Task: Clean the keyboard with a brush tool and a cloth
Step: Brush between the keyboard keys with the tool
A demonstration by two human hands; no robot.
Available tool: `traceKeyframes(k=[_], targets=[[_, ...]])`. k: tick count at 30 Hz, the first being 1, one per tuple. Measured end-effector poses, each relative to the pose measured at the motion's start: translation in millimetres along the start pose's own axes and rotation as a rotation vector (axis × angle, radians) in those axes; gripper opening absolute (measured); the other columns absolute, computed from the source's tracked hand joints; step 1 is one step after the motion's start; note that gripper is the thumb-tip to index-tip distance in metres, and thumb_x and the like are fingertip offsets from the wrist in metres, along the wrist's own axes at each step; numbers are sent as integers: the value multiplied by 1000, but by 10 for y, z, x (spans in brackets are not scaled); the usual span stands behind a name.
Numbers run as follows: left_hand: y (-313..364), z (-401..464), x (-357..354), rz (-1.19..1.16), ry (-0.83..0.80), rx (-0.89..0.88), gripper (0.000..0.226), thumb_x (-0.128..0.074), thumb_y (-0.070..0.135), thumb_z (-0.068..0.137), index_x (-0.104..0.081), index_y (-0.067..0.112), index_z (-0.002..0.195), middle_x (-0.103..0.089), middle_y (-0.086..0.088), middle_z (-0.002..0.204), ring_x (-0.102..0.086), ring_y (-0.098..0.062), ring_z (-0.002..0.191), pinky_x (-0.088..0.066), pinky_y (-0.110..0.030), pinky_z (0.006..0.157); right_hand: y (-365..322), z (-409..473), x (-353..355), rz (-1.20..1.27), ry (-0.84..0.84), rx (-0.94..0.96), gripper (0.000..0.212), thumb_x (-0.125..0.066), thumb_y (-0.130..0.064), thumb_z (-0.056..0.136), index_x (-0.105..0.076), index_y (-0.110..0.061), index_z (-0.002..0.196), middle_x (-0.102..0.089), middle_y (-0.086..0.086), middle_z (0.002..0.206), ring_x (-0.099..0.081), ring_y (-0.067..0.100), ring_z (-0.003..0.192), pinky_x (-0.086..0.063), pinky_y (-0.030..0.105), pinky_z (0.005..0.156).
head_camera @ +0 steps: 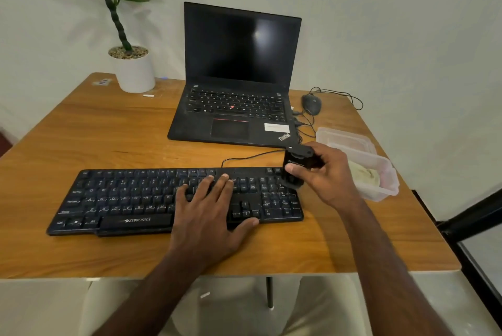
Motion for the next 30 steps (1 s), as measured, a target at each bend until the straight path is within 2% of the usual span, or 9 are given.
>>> traceKeyframes(k=[2,5,10,15,18,22,25,27,30], targets=[[-1,-5,6,3,2,3,99,-20,89,83,-50,17,144,-48,-2,152,-42,-26,141,-28,-65,110,-103,10,-187,28,-17,22,25,-83,-17,79,-72,-13,101,-72,-2,91,-66,13,85,-51,21,73],[3,-3,23,2,7,-2,99,-19,89,83,-50,17,143,-50,-3,150,-43,-26,139,-28,-64,111,-168,0,-481,3,-80,29,29,-84,-19,78,-72,-18,105,-72,-9,93,-66,8,87,-50,18,74],[-4,-11,22,-3,14,0,99,-21,89,84,-51,15,143,-48,-5,151,-43,-26,140,-29,-63,111,30,-20,-185,-37,-71,1,34,-84,-30,76,-73,-17,106,-73,-6,94,-67,17,89,-53,30,77],[-1,-5,18,-3,17,7,101,-19,89,83,-48,17,147,-42,-5,156,-35,-26,145,-26,-62,113,76,-67,212,-38,10,-15,24,-82,-7,78,-72,-9,99,-71,1,88,-65,4,79,-49,13,70],[3,5,11,0,9,9,102,-19,90,83,-47,17,147,-42,-4,156,-35,-26,145,-26,-62,114,58,-92,197,-4,60,3,21,-79,0,79,-70,-3,97,-69,3,85,-64,0,79,-47,10,69],[-9,-2,14,9,-7,27,103,-16,91,81,-45,18,148,-41,-3,157,-34,-25,146,-24,-61,115,89,-167,24,-28,23,-14,24,-81,-8,81,-70,-9,102,-70,0,91,-66,8,87,-50,20,76],[-13,2,24,2,2,29,103,-17,91,81,-47,18,147,-42,-4,156,-36,-25,145,-26,-62,114,102,-166,192,10,53,-34,24,-79,0,80,-68,-7,100,-69,0,89,-65,-3,81,-49,10,67],[-7,8,23,0,7,24,102,-19,91,82,-49,17,145,-45,-5,154,-38,-26,143,-27,-62,113,119,-160,306,-69,107,-9,27,-82,-8,78,-70,-16,100,-71,-5,90,-64,3,83,-48,13,72],[-10,11,13,2,4,18,102,-19,91,82,-50,16,144,-46,-6,153,-39,-27,143,-29,-63,112,126,-208,201,-61,90,-9,24,-83,-11,79,-70,-16,100,-71,-8,88,-64,9,84,-47,16,74]])
Point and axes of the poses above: each hand's wrist, its own z-axis towards the middle knuckle, its own x-axis out of the back of the hand, y = z × x, the point moved 7 cm from there along z, towards the middle knuckle
